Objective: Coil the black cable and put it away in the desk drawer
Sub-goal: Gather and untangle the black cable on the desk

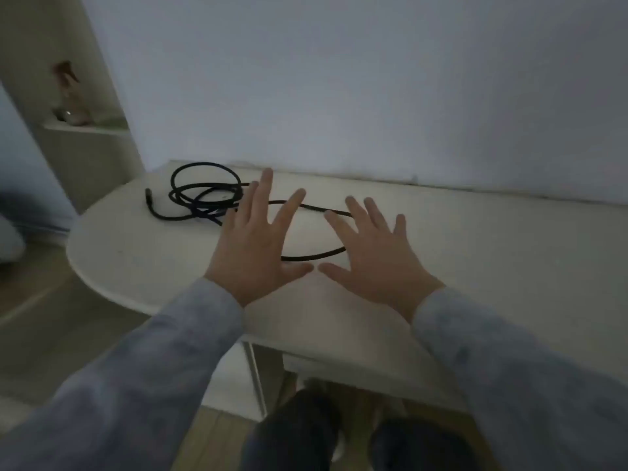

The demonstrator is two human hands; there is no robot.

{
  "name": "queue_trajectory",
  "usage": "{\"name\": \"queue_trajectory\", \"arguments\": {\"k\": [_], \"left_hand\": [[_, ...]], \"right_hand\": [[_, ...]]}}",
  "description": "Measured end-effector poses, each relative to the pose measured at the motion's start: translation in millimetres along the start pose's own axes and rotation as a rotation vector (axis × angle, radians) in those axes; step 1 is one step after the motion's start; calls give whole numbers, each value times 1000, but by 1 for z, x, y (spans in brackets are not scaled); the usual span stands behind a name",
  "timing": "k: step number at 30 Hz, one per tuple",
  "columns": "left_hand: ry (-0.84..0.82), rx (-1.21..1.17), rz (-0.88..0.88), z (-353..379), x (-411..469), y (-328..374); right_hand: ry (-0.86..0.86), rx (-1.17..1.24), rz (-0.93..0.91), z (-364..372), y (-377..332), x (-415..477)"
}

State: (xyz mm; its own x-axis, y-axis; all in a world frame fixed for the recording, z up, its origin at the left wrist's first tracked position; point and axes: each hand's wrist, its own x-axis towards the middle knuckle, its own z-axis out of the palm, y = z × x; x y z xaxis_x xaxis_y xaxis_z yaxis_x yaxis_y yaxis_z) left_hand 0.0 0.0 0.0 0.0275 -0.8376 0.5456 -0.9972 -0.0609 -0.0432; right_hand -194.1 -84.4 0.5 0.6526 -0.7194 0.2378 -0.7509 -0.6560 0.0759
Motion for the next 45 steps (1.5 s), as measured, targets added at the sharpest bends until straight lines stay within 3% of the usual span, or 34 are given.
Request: {"name": "queue_trajectory", "arguments": {"k": [4,10,15,22,30,36,40,45], "left_hand": [[-45,-21,-12,21,3,-3],[-90,-62,-28,41,19,8],[-120,-71,2,51,41,30],[-122,-134,58,70,72,79],[-130,-168,54,100,108,143],[-178,-242,135,112,124,184],[-169,-253,164,114,125,177],[-270,-248,3,113,126,148]], "right_hand": [[-93,48,-124,22,6,11],[44,2,-170,27,24,17],[63,-30,-138,30,57,10],[141,-13,-42,29,105,-4],[130,130,241,14,152,-28],[50,50,450,10,177,-36],[-32,17,504,13,177,-32],[-103,-57,578,13,177,-31]]}}
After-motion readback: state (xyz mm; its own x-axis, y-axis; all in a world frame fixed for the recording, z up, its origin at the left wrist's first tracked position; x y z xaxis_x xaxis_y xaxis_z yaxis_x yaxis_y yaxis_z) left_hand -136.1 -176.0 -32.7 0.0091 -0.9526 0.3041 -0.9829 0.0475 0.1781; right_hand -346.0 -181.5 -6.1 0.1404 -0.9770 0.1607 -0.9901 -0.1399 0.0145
